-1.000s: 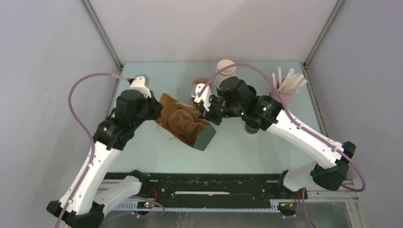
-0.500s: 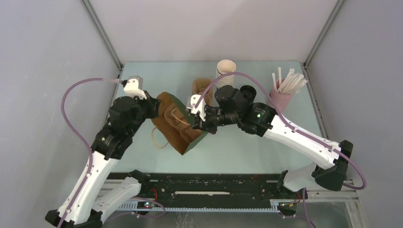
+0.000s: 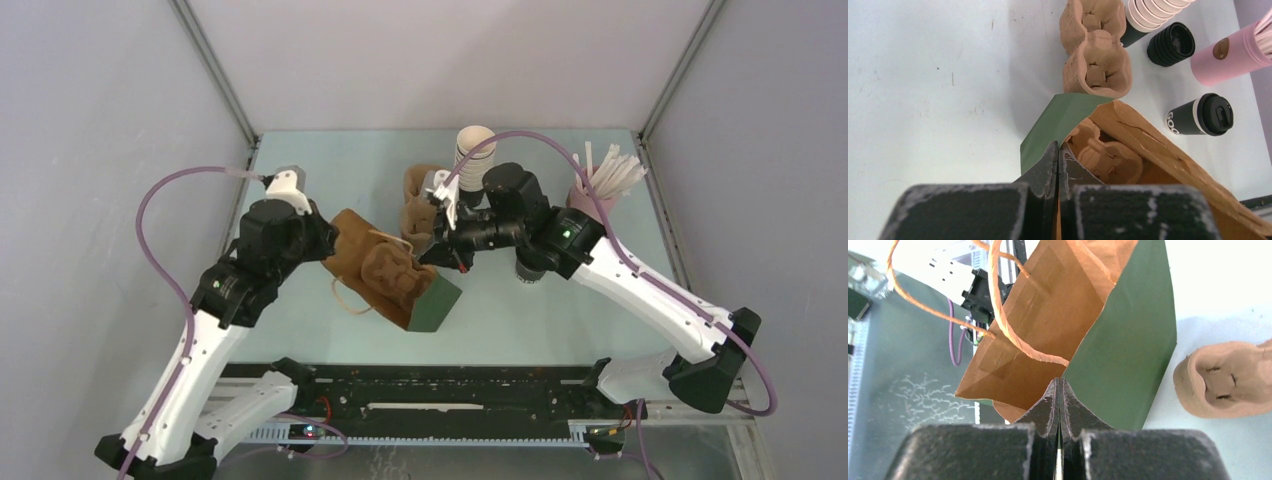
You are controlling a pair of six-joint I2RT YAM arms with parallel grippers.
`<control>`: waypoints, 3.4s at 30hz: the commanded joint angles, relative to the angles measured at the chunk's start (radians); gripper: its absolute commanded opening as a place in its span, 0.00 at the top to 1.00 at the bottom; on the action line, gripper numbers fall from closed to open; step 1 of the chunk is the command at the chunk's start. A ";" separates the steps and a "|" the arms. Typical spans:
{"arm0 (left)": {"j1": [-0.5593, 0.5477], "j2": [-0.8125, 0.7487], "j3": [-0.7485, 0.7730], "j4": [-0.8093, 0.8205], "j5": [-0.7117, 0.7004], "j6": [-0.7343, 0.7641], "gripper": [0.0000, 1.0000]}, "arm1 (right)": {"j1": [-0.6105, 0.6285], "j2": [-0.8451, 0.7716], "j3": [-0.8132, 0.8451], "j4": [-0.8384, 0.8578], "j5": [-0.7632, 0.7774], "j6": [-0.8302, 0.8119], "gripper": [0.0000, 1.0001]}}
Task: Pack the takeout coffee
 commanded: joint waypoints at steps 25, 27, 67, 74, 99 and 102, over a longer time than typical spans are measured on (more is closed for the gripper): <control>0.043 0.353 0.341 -0.312 0.017 -0.015 1.00 | -0.219 0.013 -0.055 0.014 -0.061 0.349 0.88; 0.064 0.360 0.351 -0.319 0.004 0.006 1.00 | -0.219 0.024 -0.043 0.009 -0.061 0.348 0.85; 0.127 0.246 0.208 -0.123 -0.045 0.061 1.00 | -0.579 -0.222 -0.063 -0.176 0.342 0.495 0.00; 0.127 0.241 0.192 -0.120 -0.063 0.055 0.97 | -0.638 -0.213 -0.076 -0.240 0.343 0.480 0.00; 0.128 0.211 0.144 -0.122 -0.107 0.044 0.96 | -0.648 -0.057 -0.075 -0.397 0.491 0.405 0.01; 0.128 0.208 0.142 -0.120 -0.109 0.044 0.95 | -0.622 -0.025 -0.076 -0.405 0.526 0.392 0.01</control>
